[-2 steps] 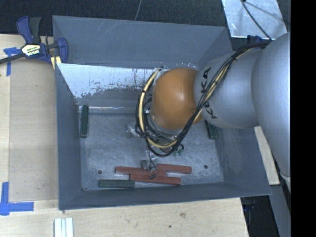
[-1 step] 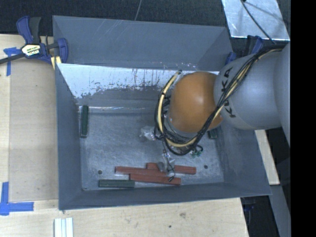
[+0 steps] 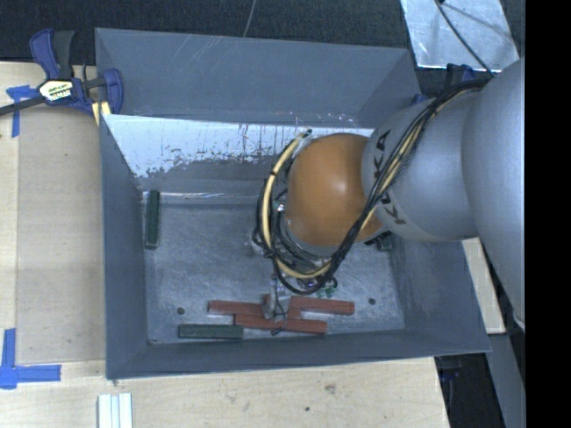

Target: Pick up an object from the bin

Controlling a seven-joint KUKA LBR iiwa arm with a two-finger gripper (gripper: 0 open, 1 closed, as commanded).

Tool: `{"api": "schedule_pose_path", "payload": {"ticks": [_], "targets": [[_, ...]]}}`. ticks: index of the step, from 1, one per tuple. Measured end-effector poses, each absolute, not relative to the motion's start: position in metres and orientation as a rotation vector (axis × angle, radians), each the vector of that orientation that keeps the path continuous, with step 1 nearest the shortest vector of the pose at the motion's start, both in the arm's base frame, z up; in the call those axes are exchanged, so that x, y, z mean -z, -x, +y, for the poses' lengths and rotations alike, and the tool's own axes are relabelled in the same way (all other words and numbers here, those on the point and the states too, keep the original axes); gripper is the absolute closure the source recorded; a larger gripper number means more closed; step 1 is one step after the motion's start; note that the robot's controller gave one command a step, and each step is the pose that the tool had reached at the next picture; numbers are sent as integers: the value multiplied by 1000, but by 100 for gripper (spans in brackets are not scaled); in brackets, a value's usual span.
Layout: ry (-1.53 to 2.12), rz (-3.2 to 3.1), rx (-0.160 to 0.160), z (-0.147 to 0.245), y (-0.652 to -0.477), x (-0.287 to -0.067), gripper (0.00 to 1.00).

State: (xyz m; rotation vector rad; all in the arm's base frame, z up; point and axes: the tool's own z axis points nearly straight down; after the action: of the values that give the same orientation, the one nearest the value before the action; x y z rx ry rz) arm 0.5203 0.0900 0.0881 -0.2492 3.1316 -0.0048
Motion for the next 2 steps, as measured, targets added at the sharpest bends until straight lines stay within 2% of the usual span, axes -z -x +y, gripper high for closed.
{"api": "schedule_pose_path", "payload": {"ticks": [1,2], "targets": [[724,3058,-5,110,-502,-84,0],[341,3118,1,41,-493,-90,100]]}}
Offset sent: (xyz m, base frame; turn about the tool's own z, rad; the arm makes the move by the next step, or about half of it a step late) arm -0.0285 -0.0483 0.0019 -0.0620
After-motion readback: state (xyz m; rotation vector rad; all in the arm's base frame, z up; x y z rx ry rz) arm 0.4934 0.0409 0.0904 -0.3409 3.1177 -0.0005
